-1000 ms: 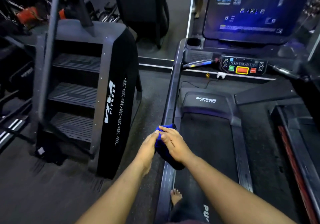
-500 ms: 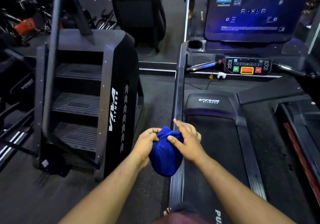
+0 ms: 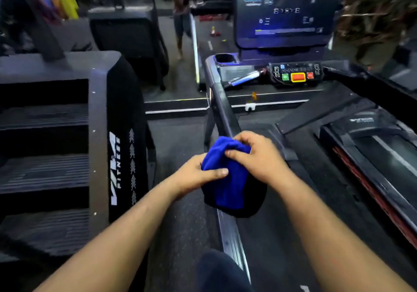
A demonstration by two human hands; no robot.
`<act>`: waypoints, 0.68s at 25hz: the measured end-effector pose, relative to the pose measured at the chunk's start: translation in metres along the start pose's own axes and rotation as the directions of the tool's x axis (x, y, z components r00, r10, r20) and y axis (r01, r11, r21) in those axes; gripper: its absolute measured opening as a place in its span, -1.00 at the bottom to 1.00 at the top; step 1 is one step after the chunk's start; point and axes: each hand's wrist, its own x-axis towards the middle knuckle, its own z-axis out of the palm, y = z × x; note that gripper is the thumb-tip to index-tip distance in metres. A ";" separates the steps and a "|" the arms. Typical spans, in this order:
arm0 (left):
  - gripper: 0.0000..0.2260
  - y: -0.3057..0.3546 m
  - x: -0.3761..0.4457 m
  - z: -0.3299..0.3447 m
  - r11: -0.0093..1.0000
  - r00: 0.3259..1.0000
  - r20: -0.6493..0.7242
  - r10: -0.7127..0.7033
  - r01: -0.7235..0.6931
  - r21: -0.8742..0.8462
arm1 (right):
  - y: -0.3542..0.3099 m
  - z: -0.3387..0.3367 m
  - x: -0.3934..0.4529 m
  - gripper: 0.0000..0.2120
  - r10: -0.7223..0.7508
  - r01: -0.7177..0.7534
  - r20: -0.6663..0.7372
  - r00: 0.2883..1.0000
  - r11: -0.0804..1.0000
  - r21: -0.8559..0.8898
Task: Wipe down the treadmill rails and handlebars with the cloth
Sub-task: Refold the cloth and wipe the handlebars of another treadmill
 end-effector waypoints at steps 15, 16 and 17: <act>-0.85 -0.053 0.096 -0.031 0.826 0.977 0.018 0.213 -0.190 0.531 | -0.011 0.115 -0.040 -0.36 -0.078 -0.354 -0.460 0.884 0.530 -0.770; -0.81 -0.062 0.107 -0.034 0.856 0.977 0.052 0.205 -0.205 0.475 | -0.004 0.133 -0.044 -0.23 0.008 -0.356 -0.397 0.918 0.458 -0.815; -0.77 -0.070 0.114 -0.039 0.875 0.975 0.080 0.206 -0.220 0.431 | 0.003 0.144 -0.046 -0.12 0.094 -0.357 -0.348 0.933 0.379 -0.854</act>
